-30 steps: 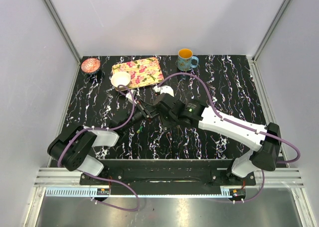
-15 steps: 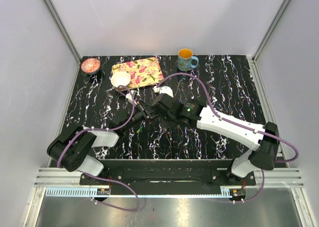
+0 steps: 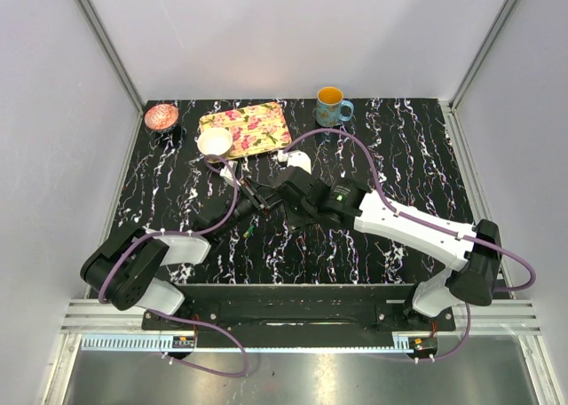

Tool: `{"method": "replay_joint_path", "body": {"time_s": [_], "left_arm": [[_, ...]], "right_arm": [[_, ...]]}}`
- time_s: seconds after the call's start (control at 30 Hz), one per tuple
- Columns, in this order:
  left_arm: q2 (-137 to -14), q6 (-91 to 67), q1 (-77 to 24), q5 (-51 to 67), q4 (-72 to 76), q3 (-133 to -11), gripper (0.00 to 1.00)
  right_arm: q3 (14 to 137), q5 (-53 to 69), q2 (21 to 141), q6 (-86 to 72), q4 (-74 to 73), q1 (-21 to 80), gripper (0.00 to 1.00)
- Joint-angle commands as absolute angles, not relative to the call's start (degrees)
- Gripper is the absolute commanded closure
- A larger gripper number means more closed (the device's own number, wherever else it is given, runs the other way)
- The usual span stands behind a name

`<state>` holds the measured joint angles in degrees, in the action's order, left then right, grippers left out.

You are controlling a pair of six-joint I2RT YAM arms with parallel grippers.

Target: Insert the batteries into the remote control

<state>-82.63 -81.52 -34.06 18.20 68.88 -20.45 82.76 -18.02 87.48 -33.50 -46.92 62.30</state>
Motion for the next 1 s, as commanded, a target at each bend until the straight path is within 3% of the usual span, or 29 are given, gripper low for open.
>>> {"method": "replay_joint_path", "body": {"time_s": [0.0,0.33,0.63,0.97], "left_arm": [[-78.84,-85.61,-34.37,13.62,77.96,-21.80,1.00],[-79.98,-85.25,-34.63,14.41,79.54,-21.71,1.00],[-80.51,-84.99,-34.80,14.76,79.81,-21.27,1.00],[-81.30,-84.81,-34.80,15.20,80.68,-21.01,1.00]], "right_arm": [[81.04,-17.31,86.75,-34.98,-47.29,63.72,0.78],[81.91,-18.63,86.57,-35.24,-47.46,63.63,0.62],[84.46,-19.69,86.75,-34.98,-48.07,63.63,0.57],[89.03,-24.52,84.82,-33.84,-50.80,63.63,0.44]]}}
